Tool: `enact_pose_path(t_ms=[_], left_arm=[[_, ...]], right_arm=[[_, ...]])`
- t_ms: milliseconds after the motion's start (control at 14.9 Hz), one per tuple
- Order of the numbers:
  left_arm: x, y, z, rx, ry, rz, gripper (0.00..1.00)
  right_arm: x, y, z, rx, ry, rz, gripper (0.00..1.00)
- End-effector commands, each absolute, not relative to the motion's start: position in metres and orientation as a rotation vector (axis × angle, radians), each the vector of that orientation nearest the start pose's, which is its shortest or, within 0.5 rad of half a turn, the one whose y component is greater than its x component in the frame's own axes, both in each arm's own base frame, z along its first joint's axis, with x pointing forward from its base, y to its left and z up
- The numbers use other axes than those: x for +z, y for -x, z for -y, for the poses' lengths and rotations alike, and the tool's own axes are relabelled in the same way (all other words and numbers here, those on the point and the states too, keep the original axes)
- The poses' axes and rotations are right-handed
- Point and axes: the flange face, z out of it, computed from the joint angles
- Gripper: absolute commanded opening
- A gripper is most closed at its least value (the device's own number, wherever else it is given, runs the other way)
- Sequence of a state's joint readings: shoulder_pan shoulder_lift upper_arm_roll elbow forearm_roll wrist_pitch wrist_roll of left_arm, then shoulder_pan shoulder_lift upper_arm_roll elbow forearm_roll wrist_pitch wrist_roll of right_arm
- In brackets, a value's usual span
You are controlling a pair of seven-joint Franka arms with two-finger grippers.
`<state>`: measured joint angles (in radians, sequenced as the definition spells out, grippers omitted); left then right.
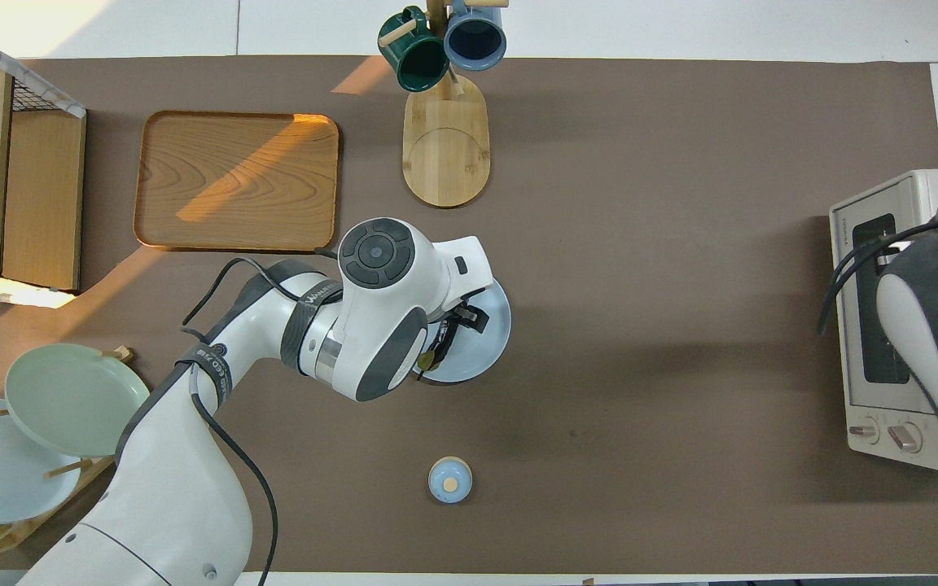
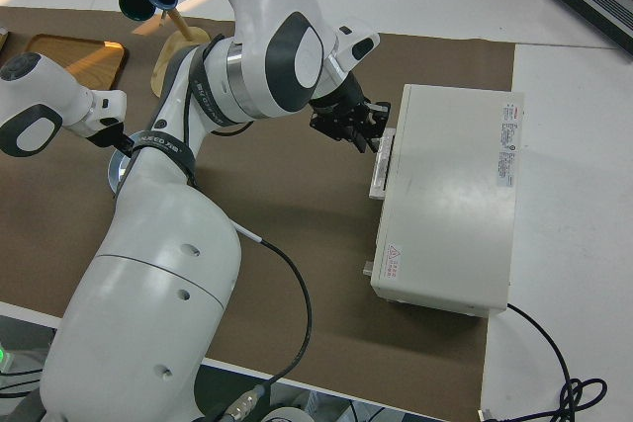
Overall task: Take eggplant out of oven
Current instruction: 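Lift the eggplant off the plate with the left gripper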
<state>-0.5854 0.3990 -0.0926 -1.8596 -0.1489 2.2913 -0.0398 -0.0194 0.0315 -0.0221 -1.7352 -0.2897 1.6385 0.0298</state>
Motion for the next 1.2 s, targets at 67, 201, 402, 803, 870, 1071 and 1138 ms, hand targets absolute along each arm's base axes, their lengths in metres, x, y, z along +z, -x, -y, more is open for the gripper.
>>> enact_pose_path(t_ms=[67,201,402,803,870,1071,1138], left_arm=[[0.309,-0.492,0.399,0.016,3.187,-0.864,0.62],[0.309,-0.491,0.399,0.021,3.186,-0.867,0.42],[0.311,-0.492,0.399,0.043,3.212,-0.838,0.04],[0.366,-0.527,0.366,0.091,3.277,-0.709,0.0],[0.378,-0.539,0.355,0.104,3.285,-0.678,0.0],[0.408,-0.587,0.299,0.091,3.317,-0.528,0.0],[0.414,-0.6,0.28,0.078,3.327,-0.477,0.0]], right_arm=[[0.565,-0.565,0.05,0.199,3.275,-0.036,0.42],[0.563,-0.564,0.051,0.201,3.196,-0.026,0.6],[0.564,-0.565,0.048,0.18,3.188,0.013,1.0],[0.57,-0.559,0.025,0.155,3.171,0.18,1.0],[0.571,-0.558,0.021,0.152,3.174,0.156,1.0],[0.572,-0.557,0.021,0.144,3.177,0.117,1.0],[0.576,-0.554,0.023,0.134,3.178,0.107,1.0]])
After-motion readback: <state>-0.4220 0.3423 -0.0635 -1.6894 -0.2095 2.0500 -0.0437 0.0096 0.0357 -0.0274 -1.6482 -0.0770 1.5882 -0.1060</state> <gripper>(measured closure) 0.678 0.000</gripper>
